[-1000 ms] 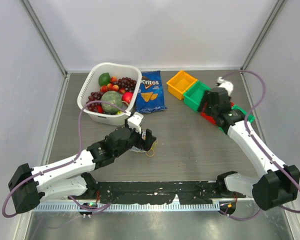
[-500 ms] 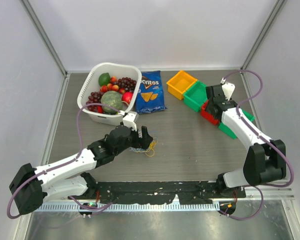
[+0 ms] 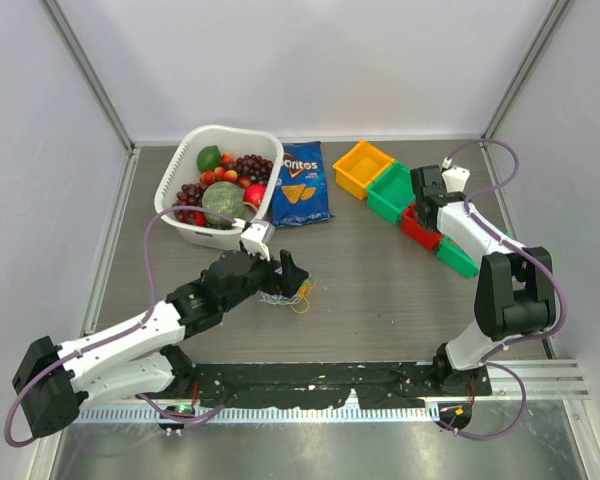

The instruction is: Untangle the cables

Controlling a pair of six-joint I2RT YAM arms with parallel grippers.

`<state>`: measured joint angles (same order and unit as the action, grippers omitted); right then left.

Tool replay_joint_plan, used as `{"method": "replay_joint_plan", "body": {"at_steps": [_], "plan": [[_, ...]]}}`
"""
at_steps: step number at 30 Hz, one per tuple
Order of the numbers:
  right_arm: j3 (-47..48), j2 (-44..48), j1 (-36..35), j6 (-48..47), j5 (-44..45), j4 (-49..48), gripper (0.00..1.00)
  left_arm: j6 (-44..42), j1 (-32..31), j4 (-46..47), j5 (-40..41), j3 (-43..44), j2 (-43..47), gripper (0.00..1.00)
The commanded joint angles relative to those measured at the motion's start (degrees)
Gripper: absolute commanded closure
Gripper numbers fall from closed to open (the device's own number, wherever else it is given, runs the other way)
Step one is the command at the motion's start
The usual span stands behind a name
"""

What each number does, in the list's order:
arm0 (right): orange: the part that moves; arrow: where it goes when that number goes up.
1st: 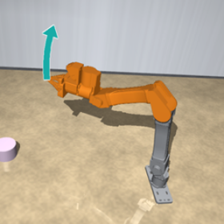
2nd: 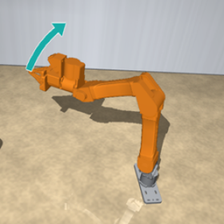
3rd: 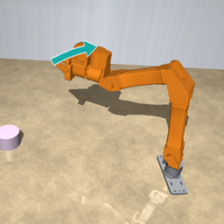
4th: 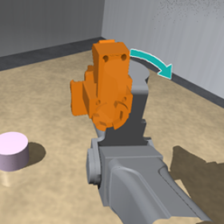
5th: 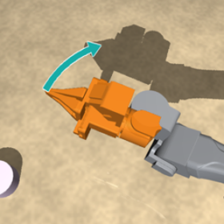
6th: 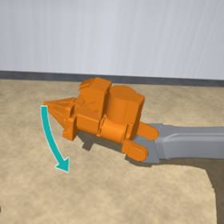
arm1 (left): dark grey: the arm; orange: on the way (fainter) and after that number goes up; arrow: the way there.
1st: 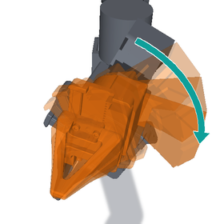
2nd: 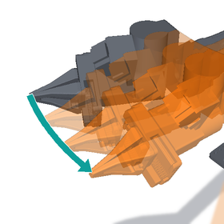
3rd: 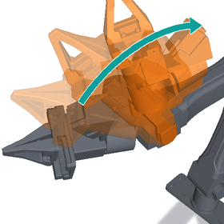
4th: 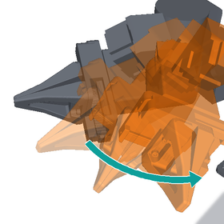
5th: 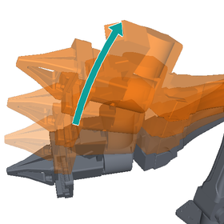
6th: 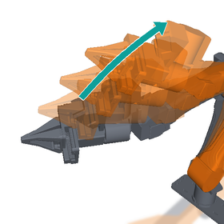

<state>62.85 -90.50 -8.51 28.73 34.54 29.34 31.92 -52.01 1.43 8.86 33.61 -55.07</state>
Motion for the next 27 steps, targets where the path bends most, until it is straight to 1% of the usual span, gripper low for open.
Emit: {"method": "replay_joint_plan", "body": {"at_steps": [1, 3, 6, 8, 10, 13, 16, 19, 21, 24, 26, 27], "plan": [[3.42, -1.60, -0.19, 0.45, 2.89, -2.27, 0.69, -2.48, 0.07, 3.84, -0.43, 1.02, 0.93, 0.17], [3.42, -1.79, -0.19, 0.62, 3.68, -2.27, 0.71, -3.00, 0.07, 4.02, -0.60, 1.11, 0.93, 0.17], [2.98, -0.91, -0.27, 1.41, 5.88, -1.75, 0.87, -3.71, -0.02, 4.37, -0.34, 1.02, 0.84, 0.17], [2.28, 1.19, -0.19, 1.85, 7.55, -1.75, 0.96, -4.06, 0.07, 4.37, -0.16, 0.85, 0.67, 0.17], [1.14, 4.18, -0.10, 2.56, 10.44, -1.75, 0.99, -4.15, 0.07, 4.46, -0.07, 0.94, 0.49, 0.17], [-2.63, 9.88, 2.35, 4.48, 8.27, -2.62, 0.99, -4.33, 0.06, 4.81, 0.10, 0.67, 0.05, 0.17], [-6.50, 12.88, 6.65, 5.46, 4.84, -4.81, 0.99, -4.24, 0.07, 5.25, 0.19, 0.50, -0.65, 0.17], [-7.65, 12.02, 11.13, 5.63, 1.06, -5.35, 0.99, -3.89, 0.07, 4.81, -0.07, 0.85, -1.44, 0.17], [-8.00, 10.87, 12.63, 5.90, -1.05, -5.44, 0.99, -3.27, 0.07, 4.72, -0.51, 0.76, -1.79, 0.17], [-8.09, 9.82, 13.00, 4.59, -2.28, -6.49, 0.99, -2.48, 0.07, 4.28, -1.13, 0.58, -1.80, 0.17], [-7.13, 9.12, 13.00, 3.18, -3.25, -5.96, 0.93, -2.22, 0.07, 3.84, -1.04, 0.58, -1.45, 0.17], [-6.87, 9.20, 13.00, 2.48, -4.21, -5.88, 0.80, -2.04, 0.07, 3.67, -0.78, 0.32, -1.45, 0.17]]}}
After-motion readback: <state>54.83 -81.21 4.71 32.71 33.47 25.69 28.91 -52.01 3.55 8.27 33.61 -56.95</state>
